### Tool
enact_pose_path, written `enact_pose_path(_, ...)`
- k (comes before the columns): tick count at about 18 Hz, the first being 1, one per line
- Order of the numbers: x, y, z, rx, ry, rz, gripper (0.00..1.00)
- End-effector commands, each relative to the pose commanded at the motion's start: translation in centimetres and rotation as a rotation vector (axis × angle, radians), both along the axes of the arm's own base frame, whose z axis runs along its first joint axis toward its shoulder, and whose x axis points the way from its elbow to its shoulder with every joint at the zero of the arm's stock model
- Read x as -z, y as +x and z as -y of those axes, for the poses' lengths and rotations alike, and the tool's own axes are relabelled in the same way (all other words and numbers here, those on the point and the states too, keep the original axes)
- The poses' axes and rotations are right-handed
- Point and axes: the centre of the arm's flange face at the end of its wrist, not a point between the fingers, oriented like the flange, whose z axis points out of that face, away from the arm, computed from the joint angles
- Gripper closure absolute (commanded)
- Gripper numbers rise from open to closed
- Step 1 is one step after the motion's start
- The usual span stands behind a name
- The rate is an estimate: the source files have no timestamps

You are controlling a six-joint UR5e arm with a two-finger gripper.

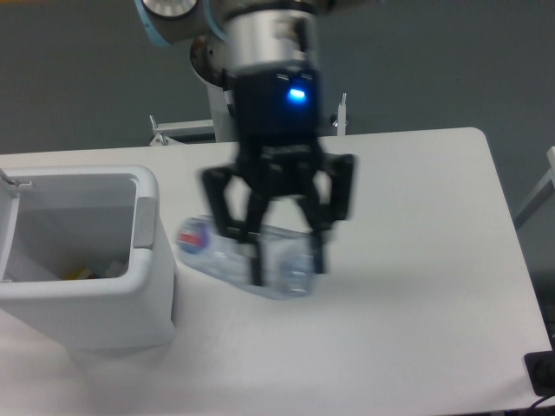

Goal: Place the trash in the trash can
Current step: 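Carry the bottle over the white bin and release it inside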

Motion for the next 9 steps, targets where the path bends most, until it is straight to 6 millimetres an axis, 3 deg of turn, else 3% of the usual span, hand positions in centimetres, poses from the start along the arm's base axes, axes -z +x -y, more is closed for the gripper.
enact_pose_path(2, 2.5, 4.6, -1.5, 0.104, -0.049, -0.006, 0.44)
enact_pose_path(4, 5.2, 7.4, -2.3, 0.2, -0.103, -0.032, 0.44)
enact_pose_path(6, 6.7, 9.7, -2.8, 0.268, -0.123, -0.03, 0.44)
enact_pose_path(9, 7.7, 10.5, -3.0, 0.301, -0.131, -0.011, 0.44)
